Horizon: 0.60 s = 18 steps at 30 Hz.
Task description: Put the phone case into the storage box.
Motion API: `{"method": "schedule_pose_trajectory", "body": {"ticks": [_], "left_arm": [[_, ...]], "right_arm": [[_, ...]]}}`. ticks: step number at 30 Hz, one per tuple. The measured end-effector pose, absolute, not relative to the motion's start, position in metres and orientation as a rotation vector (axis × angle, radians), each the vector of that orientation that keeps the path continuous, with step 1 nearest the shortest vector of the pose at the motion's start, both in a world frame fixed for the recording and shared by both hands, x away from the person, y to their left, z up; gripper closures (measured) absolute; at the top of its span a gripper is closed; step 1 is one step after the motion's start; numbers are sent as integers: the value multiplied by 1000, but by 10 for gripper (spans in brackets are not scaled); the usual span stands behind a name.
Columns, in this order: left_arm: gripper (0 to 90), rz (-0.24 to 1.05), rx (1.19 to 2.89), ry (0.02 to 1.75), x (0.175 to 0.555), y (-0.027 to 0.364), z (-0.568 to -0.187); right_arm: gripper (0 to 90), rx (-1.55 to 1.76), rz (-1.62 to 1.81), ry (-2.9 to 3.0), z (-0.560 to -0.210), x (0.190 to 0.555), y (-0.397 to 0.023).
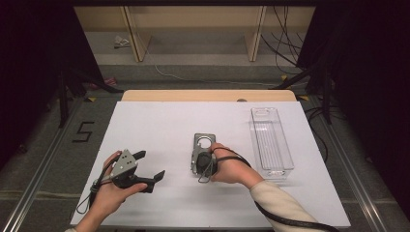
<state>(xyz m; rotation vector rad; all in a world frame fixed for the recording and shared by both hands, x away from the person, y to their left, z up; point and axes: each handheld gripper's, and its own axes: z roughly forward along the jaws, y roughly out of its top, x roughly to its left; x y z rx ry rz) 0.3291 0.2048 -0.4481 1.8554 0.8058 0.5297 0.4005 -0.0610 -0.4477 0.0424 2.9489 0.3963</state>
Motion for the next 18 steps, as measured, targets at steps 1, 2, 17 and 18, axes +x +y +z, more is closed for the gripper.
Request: {"method": "schedule_pose_trajectory", "body": {"ticks": [1, 2, 17, 18], "left_arm": [[38, 530, 1855, 806, 329, 205, -448], [38, 532, 1855, 807, 329, 205, -448], [39, 535, 1856, 806, 329, 205, -448], [39, 534, 1856, 806, 329, 205, -448]], "right_arm": [[895, 40, 414, 2942, -447, 401, -62], [896, 43, 427, 2936, -447, 400, -63], [898, 85, 604, 2874, -438, 397, -79], [898, 87, 614, 2870, -438, 396, -80]]}}
